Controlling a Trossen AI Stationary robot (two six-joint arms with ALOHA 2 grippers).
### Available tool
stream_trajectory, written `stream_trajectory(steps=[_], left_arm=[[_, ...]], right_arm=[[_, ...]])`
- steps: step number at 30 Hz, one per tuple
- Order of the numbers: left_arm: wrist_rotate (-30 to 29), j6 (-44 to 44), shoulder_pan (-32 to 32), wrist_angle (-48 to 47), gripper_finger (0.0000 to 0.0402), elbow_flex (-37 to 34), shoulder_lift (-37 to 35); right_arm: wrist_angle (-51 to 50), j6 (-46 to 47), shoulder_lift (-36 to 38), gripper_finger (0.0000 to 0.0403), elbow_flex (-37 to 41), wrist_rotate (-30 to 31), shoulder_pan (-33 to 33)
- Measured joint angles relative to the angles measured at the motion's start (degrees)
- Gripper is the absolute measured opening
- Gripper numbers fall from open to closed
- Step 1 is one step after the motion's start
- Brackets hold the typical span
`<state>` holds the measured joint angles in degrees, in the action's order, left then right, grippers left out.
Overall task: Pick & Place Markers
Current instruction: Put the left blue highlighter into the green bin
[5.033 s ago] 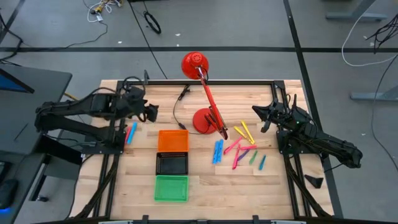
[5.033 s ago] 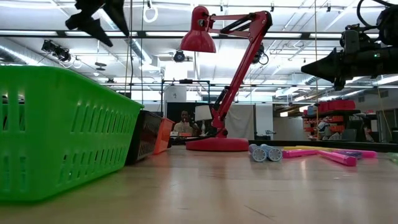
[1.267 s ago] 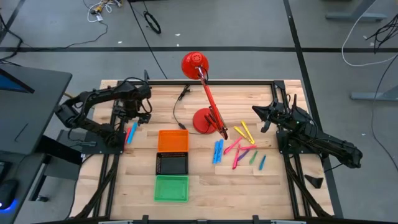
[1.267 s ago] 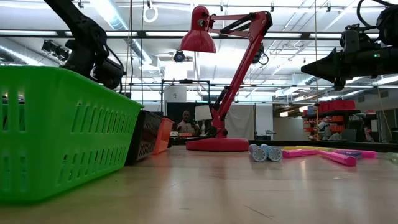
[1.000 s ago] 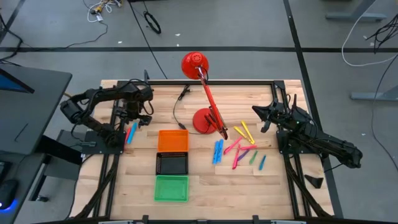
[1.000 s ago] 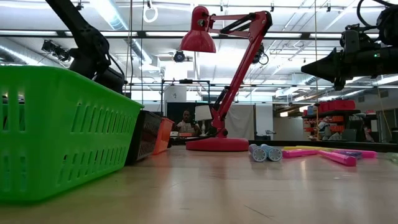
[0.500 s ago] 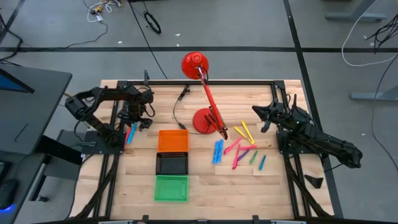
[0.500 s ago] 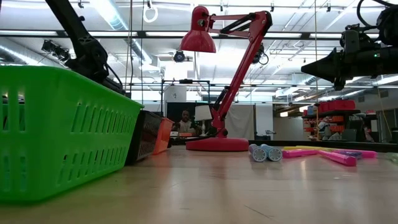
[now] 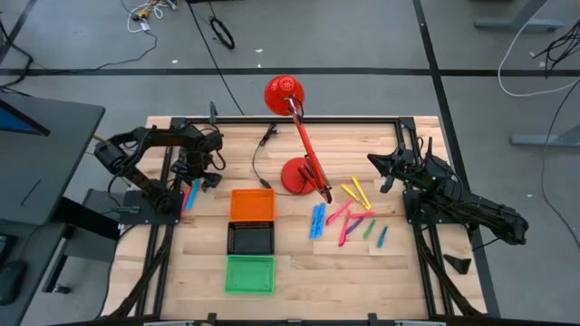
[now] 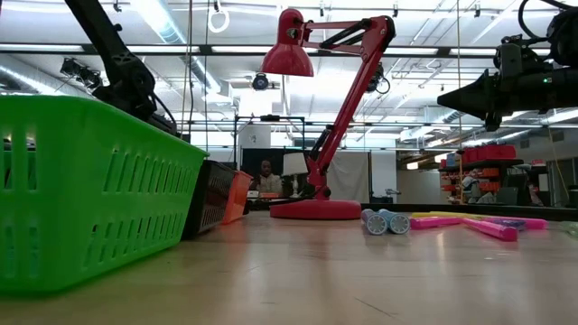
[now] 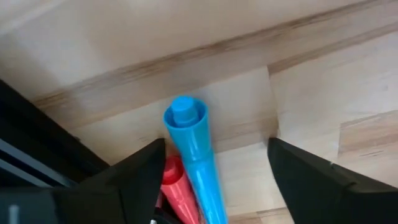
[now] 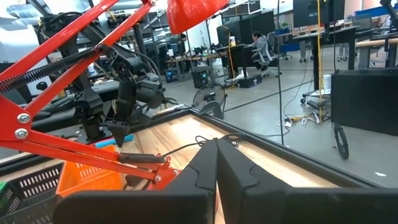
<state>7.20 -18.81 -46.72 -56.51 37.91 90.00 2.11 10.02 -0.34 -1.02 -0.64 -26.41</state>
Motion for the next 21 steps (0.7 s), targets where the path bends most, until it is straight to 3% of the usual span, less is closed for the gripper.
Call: stream_trajectory(steps=[12,21], left_arm=[[0.4,0.0,0.1,-0.1,0.0141,-0.1,0.1],[0.3,0.0,0.4,0.2,0.0068,-0.1,0.1]], right_arm=[[0.0,0.0,0.0,0.001,0.0,0.0,0.0],[0.0,0.0,0.0,0.001,0.0,0.0,0.0]])
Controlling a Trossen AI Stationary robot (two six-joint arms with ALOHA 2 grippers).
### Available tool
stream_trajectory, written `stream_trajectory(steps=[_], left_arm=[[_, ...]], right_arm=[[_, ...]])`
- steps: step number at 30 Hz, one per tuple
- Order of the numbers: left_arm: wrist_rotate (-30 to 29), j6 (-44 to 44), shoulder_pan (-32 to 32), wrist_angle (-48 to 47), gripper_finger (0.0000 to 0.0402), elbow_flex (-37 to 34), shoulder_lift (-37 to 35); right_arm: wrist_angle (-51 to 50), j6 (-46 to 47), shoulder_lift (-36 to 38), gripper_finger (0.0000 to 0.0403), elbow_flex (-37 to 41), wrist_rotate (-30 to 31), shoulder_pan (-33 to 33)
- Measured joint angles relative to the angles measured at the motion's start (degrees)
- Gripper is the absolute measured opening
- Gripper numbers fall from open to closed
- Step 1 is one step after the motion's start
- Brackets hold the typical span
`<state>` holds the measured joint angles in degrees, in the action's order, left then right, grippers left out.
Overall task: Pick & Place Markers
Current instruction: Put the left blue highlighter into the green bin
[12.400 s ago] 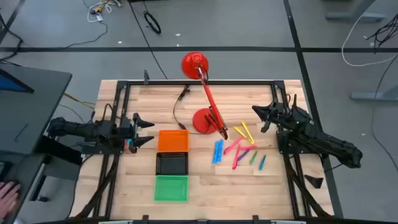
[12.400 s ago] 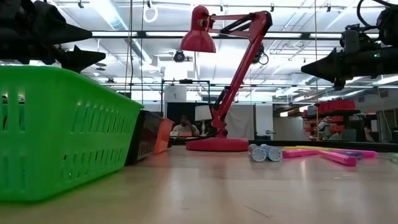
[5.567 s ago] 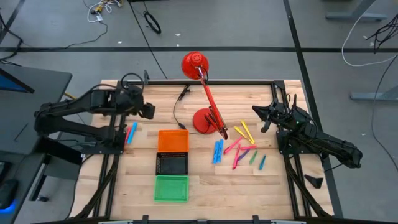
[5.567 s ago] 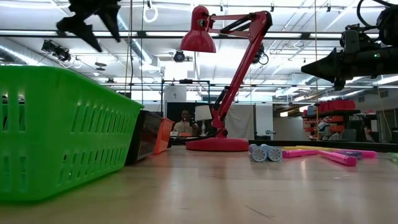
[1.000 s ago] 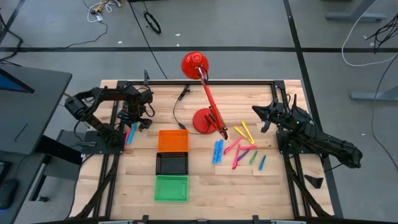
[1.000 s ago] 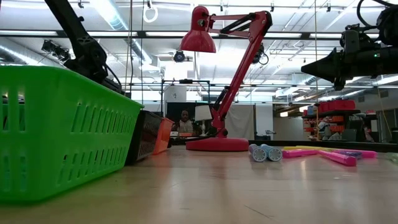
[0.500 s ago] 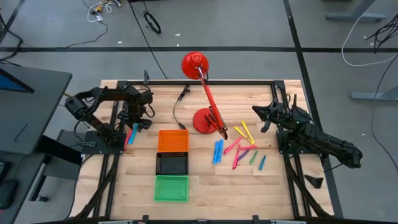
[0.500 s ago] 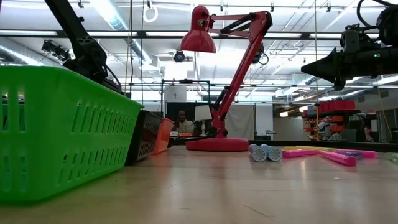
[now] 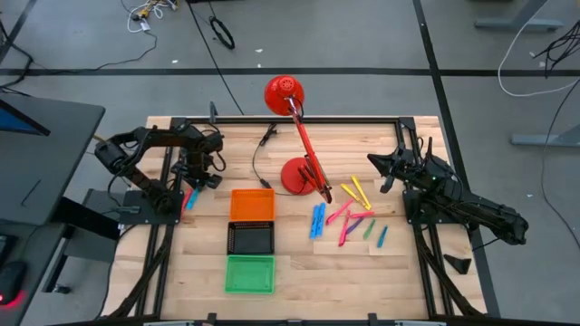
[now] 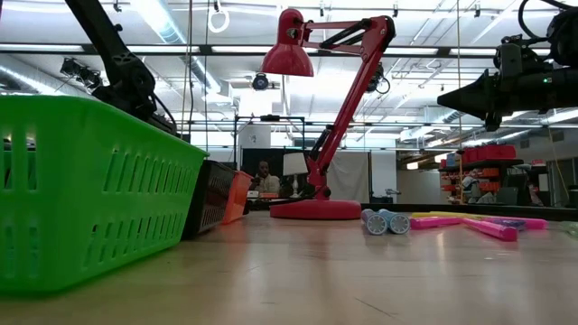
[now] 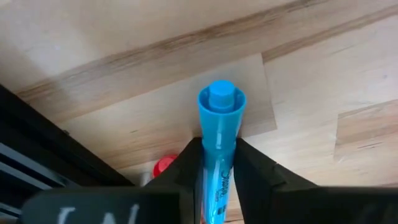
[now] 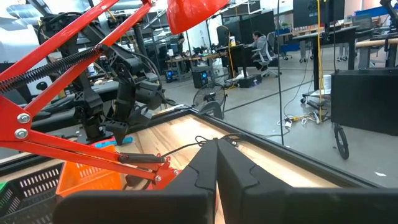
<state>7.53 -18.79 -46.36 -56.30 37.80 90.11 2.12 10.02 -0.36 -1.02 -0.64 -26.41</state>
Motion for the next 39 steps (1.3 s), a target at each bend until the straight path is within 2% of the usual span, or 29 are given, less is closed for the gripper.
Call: stream_trajectory(steps=[9,19,29,39], left_arm=[[-0.2,0.0,0.1,0.2,0.0072,0.2,-0.1],[-0.6,0.1,2.1,-0.7,0.0067,5.6,-2.3],[-0.9,1.8,6.3,-9.2,0.0067,16.0,-3.9],[-1.3,3.7,11.8,-18.9,0.0067,29.4,-4.1]], right_arm=[[0.0,0.0,0.0,0.001,0.0,0.0,0.0],[0.0,0.0,0.0,0.001,0.0,0.0,0.0],[0.0,0.0,0.0,0.001,0.0,0.0,0.0],[0.0,0.0,0.0,0.001,0.0,0.0,0.0]])
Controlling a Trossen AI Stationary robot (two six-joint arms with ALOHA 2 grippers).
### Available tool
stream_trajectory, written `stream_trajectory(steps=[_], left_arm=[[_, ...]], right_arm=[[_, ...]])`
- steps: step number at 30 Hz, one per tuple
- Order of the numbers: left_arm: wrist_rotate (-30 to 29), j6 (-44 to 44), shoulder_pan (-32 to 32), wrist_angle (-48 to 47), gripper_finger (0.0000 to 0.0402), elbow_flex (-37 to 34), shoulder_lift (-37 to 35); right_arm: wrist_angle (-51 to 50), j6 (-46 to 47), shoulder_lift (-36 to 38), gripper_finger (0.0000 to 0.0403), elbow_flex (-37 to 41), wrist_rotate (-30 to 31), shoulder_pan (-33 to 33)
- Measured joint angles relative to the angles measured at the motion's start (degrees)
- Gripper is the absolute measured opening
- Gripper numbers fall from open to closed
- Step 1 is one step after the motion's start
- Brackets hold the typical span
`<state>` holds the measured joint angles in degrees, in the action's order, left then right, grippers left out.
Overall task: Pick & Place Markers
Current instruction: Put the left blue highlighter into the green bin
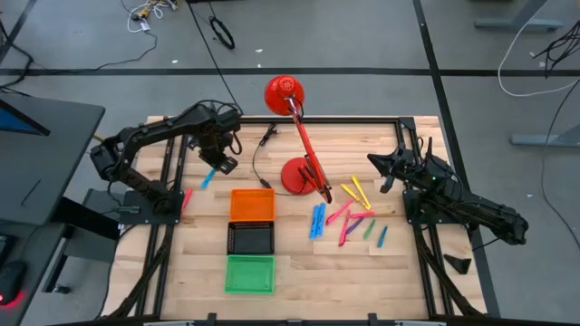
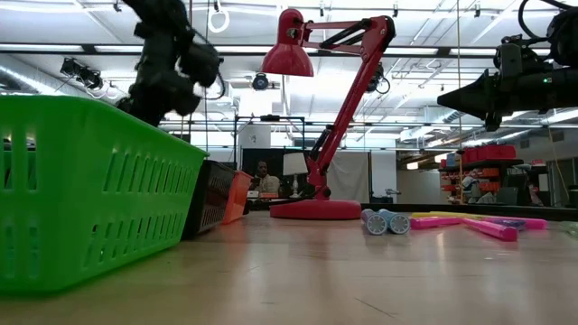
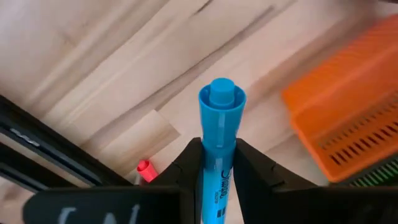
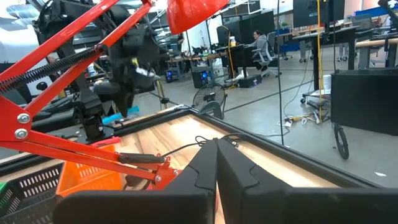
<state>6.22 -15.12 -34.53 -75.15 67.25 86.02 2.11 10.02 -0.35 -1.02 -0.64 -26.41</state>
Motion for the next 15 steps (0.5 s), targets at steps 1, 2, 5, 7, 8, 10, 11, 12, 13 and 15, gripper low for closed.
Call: stream_trajectory(steps=[1,2,5,7,8,10,11,12,13,15], left_arm=[[0.0,0.3,0.6,-1.0,0.0067,1.4,0.0],[0.0,0.7,1.2,-2.1,0.0067,2.7,0.0],[0.0,2.1,3.3,-5.8,0.0067,6.6,0.0],[0.0,2.7,5.0,-8.0,0.0067,8.8,0.0],[0.0,3.1,5.9,-8.8,0.0067,9.8,0.0],[0.0,4.1,7.9,-10.4,0.0067,11.4,0.0],[0.0,4.3,8.9,-11.3,0.0067,12.2,0.0],[-0.1,4.6,9.9,-12.0,0.0067,12.8,0.0],[-0.1,5.2,10.9,-12.5,0.0067,13.5,0.0],[0.0,5.9,13.1,-13.7,0.0067,14.3,0.0]], right_arm=[[0.0,0.0,0.0,0.001,0.0,0.0,0.0],[0.0,0.0,0.0,0.001,0.0,0.0,0.0],[0.0,0.0,0.0,0.001,0.0,0.0,0.0],[0.0,0.0,0.0,0.001,0.0,0.0,0.0],[0.0,0.0,0.0,0.001,0.0,0.0,0.0],[0.0,0.0,0.0,0.001,0.0,0.0,0.0],[0.0,0.0,0.0,0.001,0.0,0.0,0.0],[0.0,0.0,0.0,0.001,0.0,0.0,0.0],[0.0,0.0,0.0,0.001,0.0,0.0,0.0],[0.0,0.0,0.0,0.001,0.0,0.0,0.0]])
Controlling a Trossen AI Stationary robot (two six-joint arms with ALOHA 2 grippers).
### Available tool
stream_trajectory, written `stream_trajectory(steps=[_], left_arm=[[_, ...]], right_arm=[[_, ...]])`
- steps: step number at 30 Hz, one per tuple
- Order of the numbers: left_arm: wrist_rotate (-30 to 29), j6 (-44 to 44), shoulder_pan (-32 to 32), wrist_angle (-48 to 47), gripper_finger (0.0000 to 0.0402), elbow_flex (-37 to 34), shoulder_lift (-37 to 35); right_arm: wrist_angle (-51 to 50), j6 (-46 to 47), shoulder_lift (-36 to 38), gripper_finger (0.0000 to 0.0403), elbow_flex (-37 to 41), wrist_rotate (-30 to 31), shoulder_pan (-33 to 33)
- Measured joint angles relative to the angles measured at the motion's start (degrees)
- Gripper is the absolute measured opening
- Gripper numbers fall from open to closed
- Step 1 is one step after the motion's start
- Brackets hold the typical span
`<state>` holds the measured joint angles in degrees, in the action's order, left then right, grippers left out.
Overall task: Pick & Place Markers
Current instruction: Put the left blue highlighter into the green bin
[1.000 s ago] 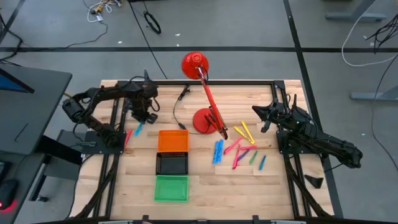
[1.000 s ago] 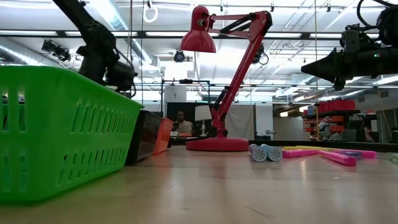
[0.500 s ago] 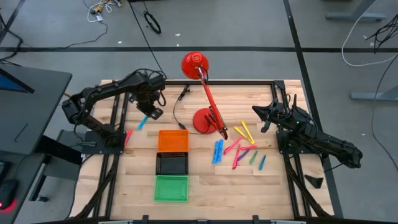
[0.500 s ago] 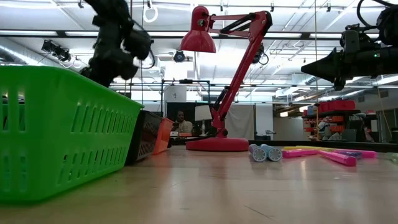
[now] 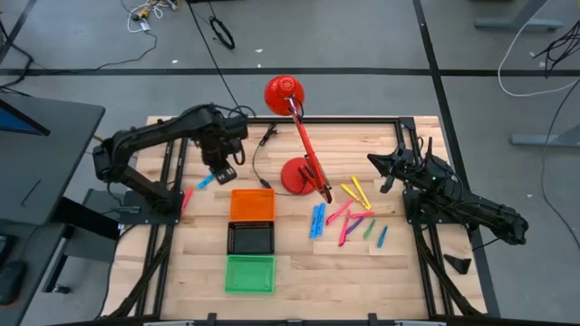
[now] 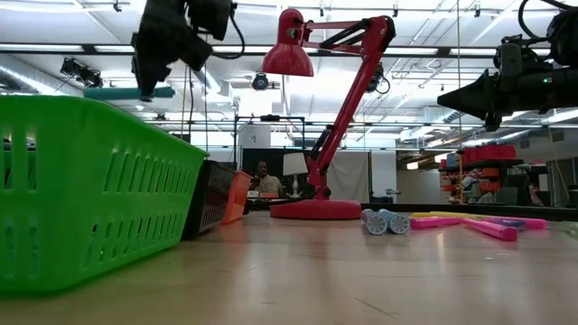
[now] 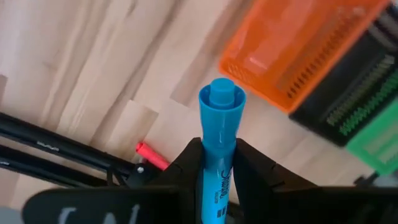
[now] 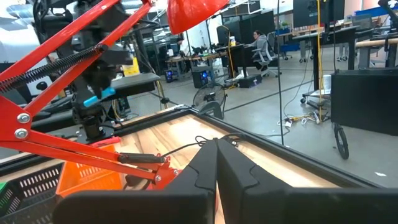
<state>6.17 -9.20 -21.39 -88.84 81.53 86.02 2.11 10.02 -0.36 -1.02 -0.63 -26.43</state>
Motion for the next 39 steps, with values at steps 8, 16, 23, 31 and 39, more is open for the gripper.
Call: stream_trajectory(steps=[8,16,23,31,39], left_arm=[[0.0,2.6,9.2,-1.2,0.0067,0.4,0.0],[1.4,3.0,17.7,-1.2,0.0067,0.4,0.0],[2.3,3.0,22.0,-1.2,0.0067,0.4,0.1],[3.1,1.6,26.0,0.9,0.0067,0.4,0.4],[4.6,-0.9,30.1,1.8,0.0067,3.5,3.4]], right_arm=[[0.0,0.0,0.0,0.001,0.0,0.0,0.0],[0.0,0.0,0.0,0.001,0.0,0.0,0.0],[0.0,0.0,0.0,0.001,0.0,0.0,0.0],[0.0,0.0,0.0,0.001,0.0,0.0,0.0],[0.0,0.0,0.0,0.001,0.0,0.1,0.0]])
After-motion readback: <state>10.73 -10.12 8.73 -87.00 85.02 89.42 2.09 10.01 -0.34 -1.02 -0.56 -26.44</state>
